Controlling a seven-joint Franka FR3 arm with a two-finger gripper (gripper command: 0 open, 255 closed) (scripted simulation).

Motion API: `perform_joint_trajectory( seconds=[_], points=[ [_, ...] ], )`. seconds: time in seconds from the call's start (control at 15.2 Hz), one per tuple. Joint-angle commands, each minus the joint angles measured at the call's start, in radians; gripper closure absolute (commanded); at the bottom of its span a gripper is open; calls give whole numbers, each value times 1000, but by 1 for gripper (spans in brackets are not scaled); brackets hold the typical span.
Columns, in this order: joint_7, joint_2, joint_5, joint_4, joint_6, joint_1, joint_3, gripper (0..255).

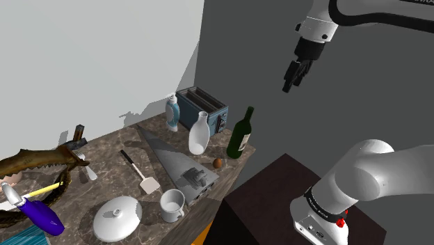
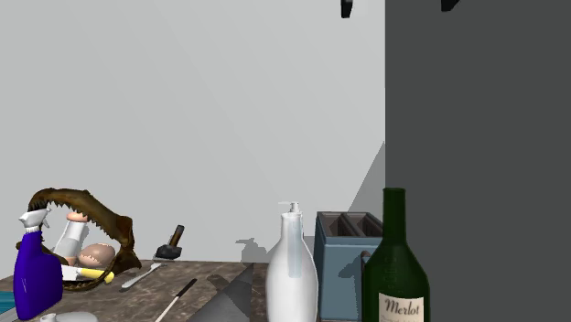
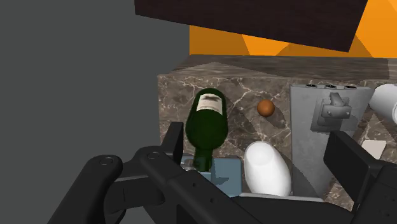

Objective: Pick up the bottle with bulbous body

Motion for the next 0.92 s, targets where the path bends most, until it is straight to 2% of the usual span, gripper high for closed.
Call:
perform_joint_trajectory(
  seconds=[0.0,0.46,0.86],
  points=[
    [0,0,0,0,0,0,0,0],
    [41,187,32,-27,215,27,48,0],
    [75,381,45,3,381,46,90,0]
  ],
)
